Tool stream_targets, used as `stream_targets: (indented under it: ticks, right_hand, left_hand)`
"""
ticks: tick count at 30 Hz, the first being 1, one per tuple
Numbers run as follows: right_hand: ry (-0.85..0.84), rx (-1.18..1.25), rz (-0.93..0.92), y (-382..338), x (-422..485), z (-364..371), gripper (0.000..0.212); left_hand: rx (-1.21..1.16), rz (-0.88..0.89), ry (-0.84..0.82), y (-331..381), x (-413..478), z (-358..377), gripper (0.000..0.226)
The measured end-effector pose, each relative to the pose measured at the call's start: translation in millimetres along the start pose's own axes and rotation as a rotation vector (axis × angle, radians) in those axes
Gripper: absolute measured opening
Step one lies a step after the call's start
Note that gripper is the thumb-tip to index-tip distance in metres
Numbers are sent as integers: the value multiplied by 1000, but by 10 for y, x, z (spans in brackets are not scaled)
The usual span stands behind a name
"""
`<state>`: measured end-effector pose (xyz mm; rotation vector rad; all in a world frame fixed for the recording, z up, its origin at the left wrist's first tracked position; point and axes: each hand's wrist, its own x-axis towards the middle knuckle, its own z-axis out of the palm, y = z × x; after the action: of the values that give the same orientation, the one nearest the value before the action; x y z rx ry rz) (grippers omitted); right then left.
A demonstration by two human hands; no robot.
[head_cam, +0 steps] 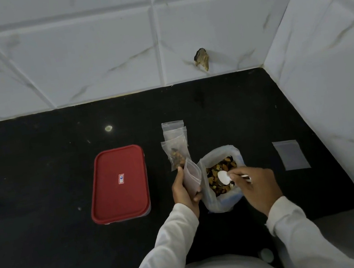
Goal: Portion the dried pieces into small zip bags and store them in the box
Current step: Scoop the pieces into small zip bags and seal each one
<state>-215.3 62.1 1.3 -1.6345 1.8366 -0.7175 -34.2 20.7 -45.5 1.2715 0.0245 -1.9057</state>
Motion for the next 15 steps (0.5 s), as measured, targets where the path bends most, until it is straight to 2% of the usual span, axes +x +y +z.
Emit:
stream_targets:
  ticks: [6,11,15]
  right_hand:
    - [-43,-109,85,89,86,262,19]
    - [-7,-10,100,91,96,310,15]
    - [-94,42,145,122,133,292,13]
  left_hand:
    - [29,1,24,-75,28,14,41]
    - [34,24,45,-89,47,84,39]
    - [39,31,28,-102,94,86,45]
